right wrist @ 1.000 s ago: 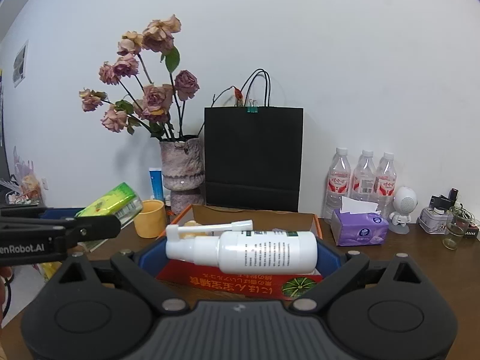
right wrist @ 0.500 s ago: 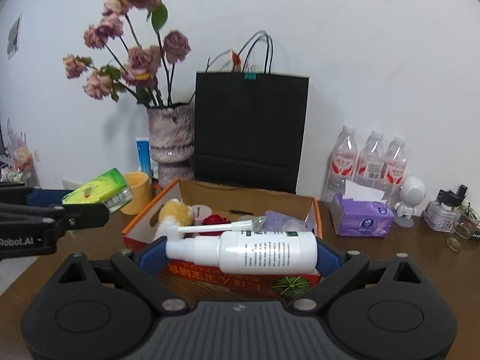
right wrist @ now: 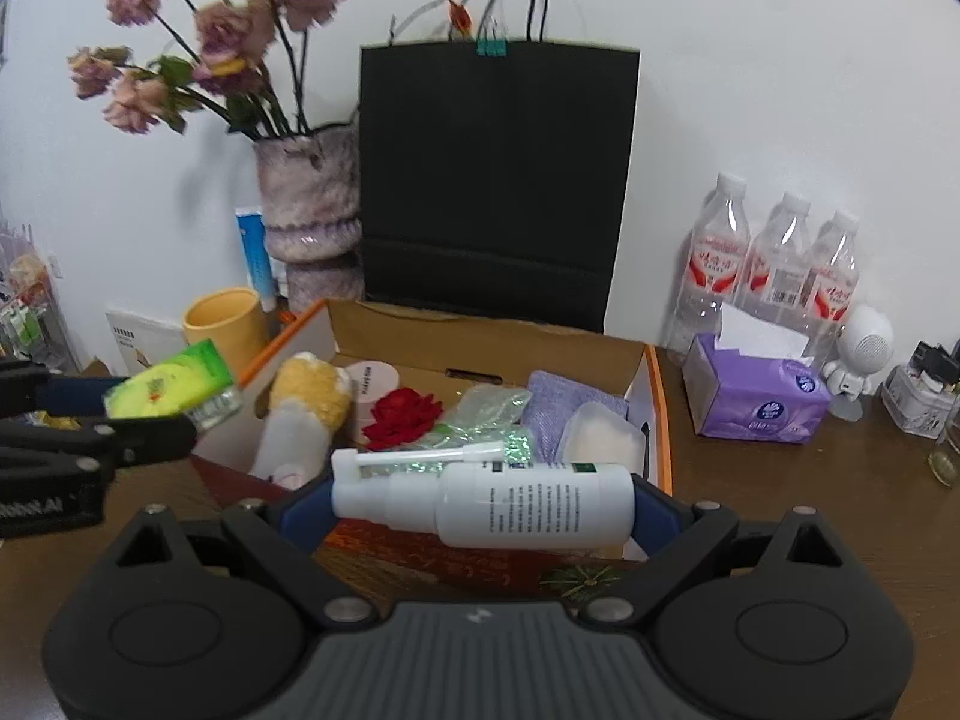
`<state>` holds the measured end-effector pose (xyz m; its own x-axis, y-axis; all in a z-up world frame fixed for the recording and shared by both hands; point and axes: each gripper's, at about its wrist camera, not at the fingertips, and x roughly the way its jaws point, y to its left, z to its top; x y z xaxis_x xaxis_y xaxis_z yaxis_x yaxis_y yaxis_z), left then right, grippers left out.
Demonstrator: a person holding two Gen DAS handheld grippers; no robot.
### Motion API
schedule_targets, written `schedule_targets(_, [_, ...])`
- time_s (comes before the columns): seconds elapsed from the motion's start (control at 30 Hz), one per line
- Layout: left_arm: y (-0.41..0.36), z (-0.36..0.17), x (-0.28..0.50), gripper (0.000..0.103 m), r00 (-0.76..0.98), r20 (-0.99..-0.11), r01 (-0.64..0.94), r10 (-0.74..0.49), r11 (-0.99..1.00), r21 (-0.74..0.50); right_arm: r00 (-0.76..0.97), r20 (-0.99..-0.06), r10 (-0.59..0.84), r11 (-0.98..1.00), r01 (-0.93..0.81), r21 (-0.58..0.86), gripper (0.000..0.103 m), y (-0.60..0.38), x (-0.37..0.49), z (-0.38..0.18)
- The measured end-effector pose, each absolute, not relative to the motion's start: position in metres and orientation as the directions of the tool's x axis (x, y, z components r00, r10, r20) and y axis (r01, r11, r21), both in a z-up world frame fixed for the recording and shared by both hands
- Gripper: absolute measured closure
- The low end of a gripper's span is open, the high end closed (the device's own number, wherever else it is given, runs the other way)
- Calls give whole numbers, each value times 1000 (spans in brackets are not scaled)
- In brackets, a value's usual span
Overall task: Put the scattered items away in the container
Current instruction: 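Lower the tissue pack and spray bottle into the box and open both tools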
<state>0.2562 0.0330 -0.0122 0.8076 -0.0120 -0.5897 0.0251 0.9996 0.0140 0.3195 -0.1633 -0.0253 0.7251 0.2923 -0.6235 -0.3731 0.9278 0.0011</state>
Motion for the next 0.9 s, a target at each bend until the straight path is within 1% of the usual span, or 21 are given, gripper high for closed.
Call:
schedule_targets(0.23, [38, -26, 290, 50, 784, -621, 23, -11, 1000, 11, 698, -663, 272, 931, -364, -2, 6, -161, 355, -44])
schedule_targets(0.47, [35, -52, 330, 50, 743, -669, 32, -20, 999, 6, 665, -698, 265, 933, -361, 10, 6, -157, 391, -65])
schedule_targets(0.7, [24, -77, 357, 50, 719, -695, 67, -24, 997, 35, 618, -739, 267, 929, -370, 27, 6, -152, 420, -95])
schedule_targets(0.83, [17, -90, 371, 50, 706, -708, 89, -22, 994, 58, 618, -751, 233, 924, -381, -27, 5, -145, 430, -109])
schedule_targets(0.9, [13, -92, 376, 50, 700, -714, 110, -9, 989, 95, 624, -752, 214, 918, -391, -63, 5, -141, 432, -111])
